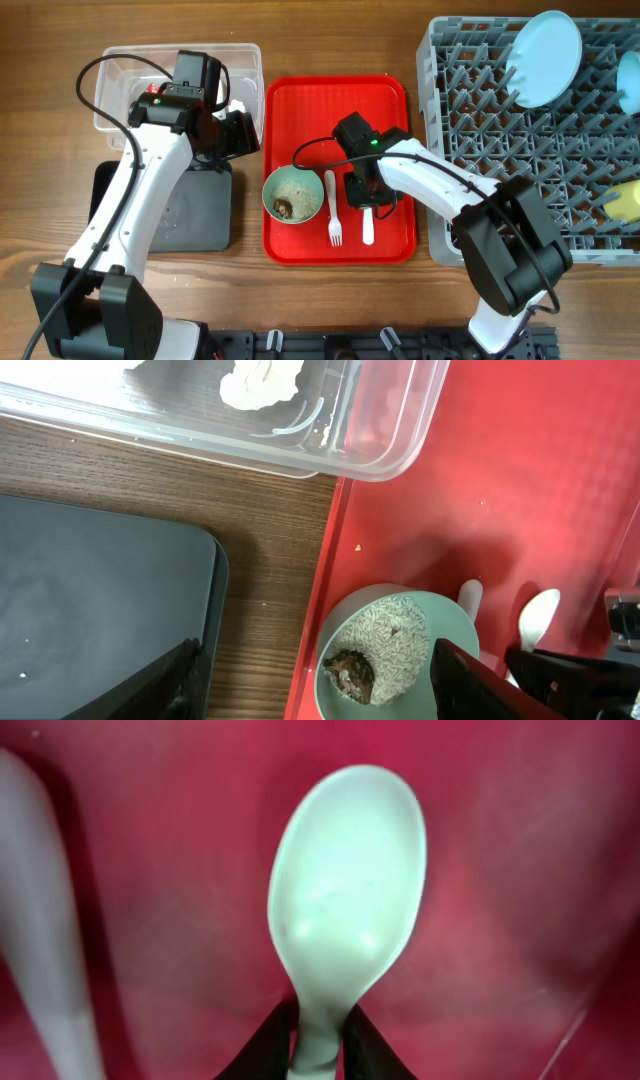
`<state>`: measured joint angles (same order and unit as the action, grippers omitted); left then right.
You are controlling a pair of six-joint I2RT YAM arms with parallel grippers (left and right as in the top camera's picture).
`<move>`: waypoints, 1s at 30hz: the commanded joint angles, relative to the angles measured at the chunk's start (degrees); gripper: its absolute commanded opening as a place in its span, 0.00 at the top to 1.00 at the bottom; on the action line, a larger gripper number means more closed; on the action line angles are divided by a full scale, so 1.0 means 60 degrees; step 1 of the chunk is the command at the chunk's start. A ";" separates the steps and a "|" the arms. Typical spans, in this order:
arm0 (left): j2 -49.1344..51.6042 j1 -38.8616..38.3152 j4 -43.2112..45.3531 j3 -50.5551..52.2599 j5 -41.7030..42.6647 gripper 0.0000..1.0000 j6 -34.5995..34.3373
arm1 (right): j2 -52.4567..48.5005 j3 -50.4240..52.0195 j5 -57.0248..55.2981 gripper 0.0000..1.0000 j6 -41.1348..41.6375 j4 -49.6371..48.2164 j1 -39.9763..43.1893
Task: Sort waste into correct bins and load items into the dishwasher rack
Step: 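Grasp the white spoon on the red tray with the right gripper, then carry the white spoon into the rack's left edge and release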
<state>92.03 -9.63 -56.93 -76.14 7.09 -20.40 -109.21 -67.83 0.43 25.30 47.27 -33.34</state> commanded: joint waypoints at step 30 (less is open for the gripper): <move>-0.0204 0.0044 0.0015 -0.0062 -0.0091 0.28 0.0047 | 0.3162 -0.1636 0.0514 0.96 -0.2320 0.1078 0.2492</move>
<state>92.03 -9.63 -56.93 -76.14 7.09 -20.40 -94.59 -74.00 3.20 18.24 53.12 -23.38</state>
